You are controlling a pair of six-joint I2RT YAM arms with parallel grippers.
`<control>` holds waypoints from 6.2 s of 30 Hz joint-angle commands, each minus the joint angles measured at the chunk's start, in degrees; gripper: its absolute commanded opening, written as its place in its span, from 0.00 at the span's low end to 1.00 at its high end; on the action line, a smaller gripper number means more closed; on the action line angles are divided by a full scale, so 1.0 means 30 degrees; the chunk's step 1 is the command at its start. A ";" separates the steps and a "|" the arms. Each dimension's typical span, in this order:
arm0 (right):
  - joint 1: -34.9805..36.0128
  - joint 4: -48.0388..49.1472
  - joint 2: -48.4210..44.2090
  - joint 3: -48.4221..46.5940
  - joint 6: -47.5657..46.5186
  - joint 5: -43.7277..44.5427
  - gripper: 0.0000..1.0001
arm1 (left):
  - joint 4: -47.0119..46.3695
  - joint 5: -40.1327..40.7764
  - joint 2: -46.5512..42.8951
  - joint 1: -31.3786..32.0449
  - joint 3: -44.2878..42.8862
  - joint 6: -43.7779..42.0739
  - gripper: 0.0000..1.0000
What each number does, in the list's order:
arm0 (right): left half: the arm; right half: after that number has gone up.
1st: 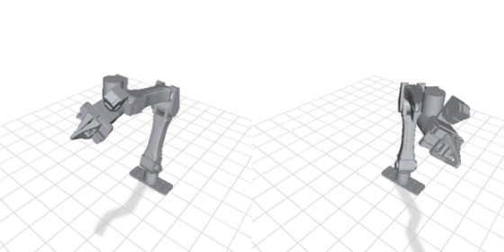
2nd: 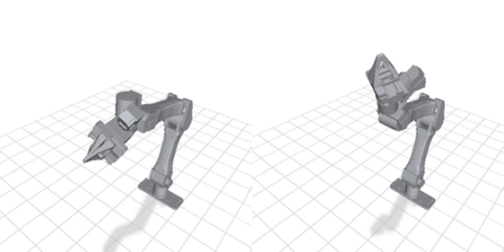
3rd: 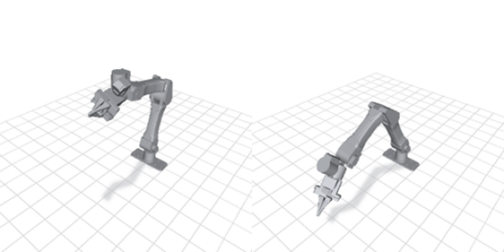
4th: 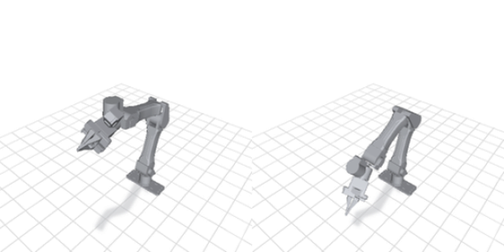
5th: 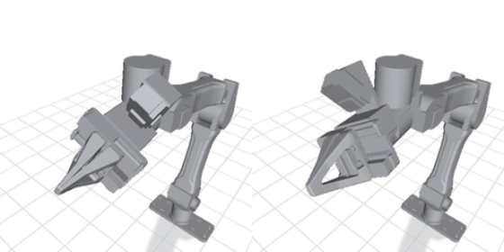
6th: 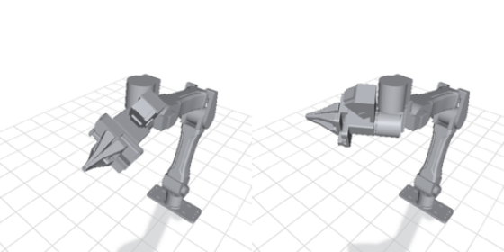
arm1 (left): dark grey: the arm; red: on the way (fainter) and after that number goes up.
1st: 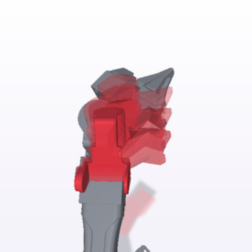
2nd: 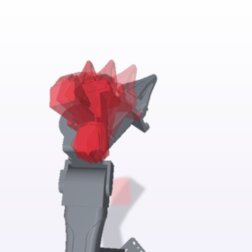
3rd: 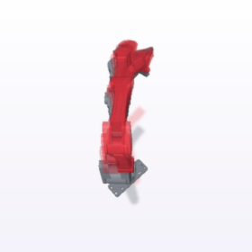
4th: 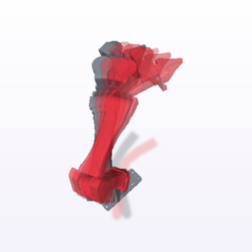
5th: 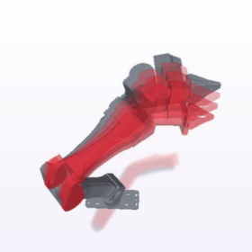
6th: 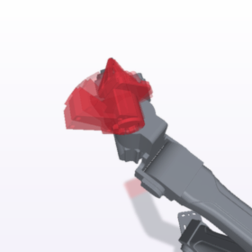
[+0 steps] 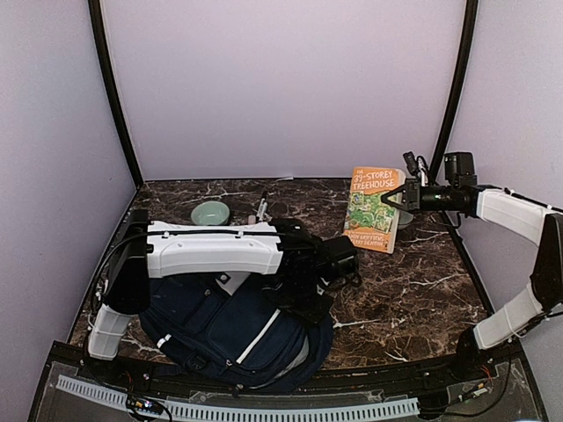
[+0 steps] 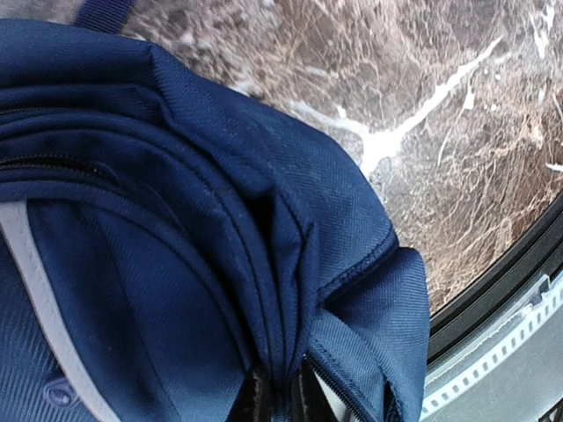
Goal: Pack the student bag
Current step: Pick up the largest pocket of the bag from the student bag, then place the book in the largest pocket of the bag, then adjust the book in the largest pocket of the bag.
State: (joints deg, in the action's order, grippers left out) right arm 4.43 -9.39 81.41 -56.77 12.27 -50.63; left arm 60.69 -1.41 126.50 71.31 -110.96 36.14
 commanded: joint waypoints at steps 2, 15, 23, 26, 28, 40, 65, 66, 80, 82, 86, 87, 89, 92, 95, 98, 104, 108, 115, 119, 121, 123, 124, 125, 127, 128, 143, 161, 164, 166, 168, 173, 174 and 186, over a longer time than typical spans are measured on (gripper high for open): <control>-0.0095 -0.1889 -0.0420 -0.2192 -0.1955 -0.0886 0.00 | 0.2632 0.2737 -0.0654 0.0022 -0.2598 -0.0423 0.00; 0.0231 -1.1529 -0.0135 -0.6889 -0.6934 -0.4063 0.00 | 0.1356 0.4502 -0.6914 0.0020 -0.0912 -0.2966 0.00; 0.2530 -1.5549 0.0945 -0.6265 -1.0558 -0.6458 0.00 | 0.0019 0.4633 -1.0070 -0.0133 0.0450 -0.3470 0.00; 0.4470 -1.5335 0.0902 -0.5658 -1.0186 -0.6186 0.00 | -0.0830 0.4954 -1.1064 -0.0159 0.1550 -0.3275 0.00; 0.6029 -1.4631 0.0974 -0.5023 -0.9425 -0.5670 0.00 | -0.1620 0.5217 -1.1759 -0.0157 0.2524 -0.3033 0.00; 1.0131 -1.4071 0.5171 -0.4741 -0.8758 -0.5380 0.00 | -0.8105 0.6369 -1.6335 -0.0156 0.8913 -0.2013 0.00; 1.4448 -1.4245 1.4468 -1.2990 -0.5834 -0.1474 0.06 | -1.1747 0.5567 -1.9198 -0.0156 1.3072 -0.1649 0.00; 1.4482 -1.4255 1.4305 -1.2941 -0.5894 -0.0834 0.09 | -1.1797 0.5601 -1.9170 -0.0163 1.3126 -0.1669 0.00; 1.4468 -1.3558 1.1172 -1.0694 -0.7142 0.2525 0.54 | -1.0997 0.6060 -1.8924 -0.0185 1.3031 -0.1795 0.00; 1.4475 -1.3379 1.0650 -1.0182 -0.7347 0.2606 0.56 | -1.0986 0.6233 -1.9055 -0.0189 1.3184 -0.1732 0.00; 1.4458 -1.2906 0.9471 -0.9040 -0.7859 0.2848 0.59 | -1.1192 0.6473 -1.9414 -0.0190 1.3707 -0.1653 0.00; 1.4454 -1.2762 0.9147 -0.8763 -0.8004 0.3039 0.59 | -1.1212 0.6501 -1.9495 -0.0208 1.3840 -0.1709 0.00; 1.4459 -1.2810 0.8680 -0.8378 -0.8374 0.3350 0.60 | -1.1061 0.6556 -1.9573 -0.0215 1.3899 -0.2032 0.00; 1.4414 -1.2916 0.7734 -0.7500 -0.9248 0.3528 0.61 | -1.0485 0.6793 -1.9578 -0.0324 1.3649 -0.2097 0.00; 1.4430 -1.2902 0.6392 -0.6459 -1.0107 0.4061 0.61 | -1.0658 0.6434 -1.9494 -0.0390 1.3607 -0.2174 0.00; 1.4416 -1.3311 0.4809 -0.5473 -1.1510 0.5018 0.62 | -1.0898 0.5990 -1.9101 -0.0391 1.3607 -0.2181 0.00; 1.4454 -1.4163 0.2186 -0.3288 -1.4610 0.7432 0.64 | -1.2530 0.5828 -1.8379 -0.0391 1.4270 -0.2401 0.00; 1.4644 -1.4751 0.1467 -0.2234 -1.5848 0.7808 0.64 | -1.3356 0.4830 -1.8150 -0.0391 1.4435 -0.1702 0.00; 1.6516 -1.3708 0.1220 -0.1813 -1.6157 1.0940 0.67 | -1.3745 0.4511 -1.8184 -0.0392 1.4972 -0.1164 0.00; 1.7666 -1.3361 0.1207 -0.1470 -1.6491 1.2410 0.68 | -1.3561 0.4750 -1.8317 -0.0391 1.4665 -0.1287 0.00; 1.8152 -1.3203 0.1125 -0.1241 -1.6669 1.2710 0.70 | -1.3480 0.4915 -1.8318 -0.0398 1.4529 -0.1364 0.00; 1.8413 -1.2971 0.1158 -0.1110 -1.6642 1.2712 0.76 | -1.3392 0.4947 -1.8303 -0.0419 1.4403 -0.1383 0.00; 1.8507 -1.2719 0.1241 -0.1088 -1.6507 1.2792 0.77 | -1.3335 0.4882 -1.8269 -0.0420 1.4323 -0.1401 0.00; 1.8542 -1.2526 0.1402 -0.1137 -1.6450 1.2875 0.78 | -1.3204 0.4823 -1.8209 -0.0442 1.4240 -0.1436 0.00; 1.8686 -1.1864 0.1888 -0.1285 -1.6137 1.3475 0.78 | -1.2732 0.4810 -1.8079 -0.0449 1.3908 -0.1441 0.00; 1.8711 -1.1467 0.2113 -0.1352 -1.5786 1.3768 0.78 | -1.2616 0.4806 -1.8043 -0.0449 1.3831 -0.1463 0.00; 1.8739 -0.7785 0.6098 -0.5204 -1.3869 1.5010 0.77 | -1.2778 0.4268 -1.7742 -0.0449 1.3666 -0.1385 0.00; 1.8374 -0.0716 0.7441 -0.3990 -0.5971 1.5899 0.77 | -1.2681 0.4351 -1.7674 -0.0449 1.3326 -0.1424 0.00; 1.8128 -0.0281 0.7179 -0.3398 -0.5013 1.5474 0.77 | -1.2893 0.4330 -1.7619 -0.0450 1.3425 -0.1292 0.00; 1.8124 -0.0441 0.7215 -0.3263 -0.5060 1.4855 0.77 | -1.3133 0.4150 -1.7518 -0.0449 1.3510 -0.1210 0.00; 1.8124 -0.0881 0.7194 -0.3248 -0.5411 1.4034 0.77 | -1.3182 0.3968 -1.7395 -0.0449 1.3465 -0.1205 0.00; 1.7931 -0.1935 0.5510 -0.1714 -0.6892 1.4997 0.78 | -1.2626 0.3574 -1.7112 -0.0464 1.3078 -0.1362 0.00; 1.7781 -0.2056 0.5004 -0.1351 -0.7232 1.4822 0.78 | -1.2540 0.3484 -1.7061 -0.0451 1.2999 -0.1453 0.00; 1.2722 -0.6671 -0.0593 0.1828 -1.1506 1.1726 0.78 | -1.3472 -0.0863 -1.5161 -0.0370 1.3099 -0.1947 0.00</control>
State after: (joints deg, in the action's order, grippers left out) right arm 49.30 -24.77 82.87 -53.43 -17.50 -11.11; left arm 26.96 4.34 78.61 69.89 -69.87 32.03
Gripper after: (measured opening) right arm 0.782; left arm 0.056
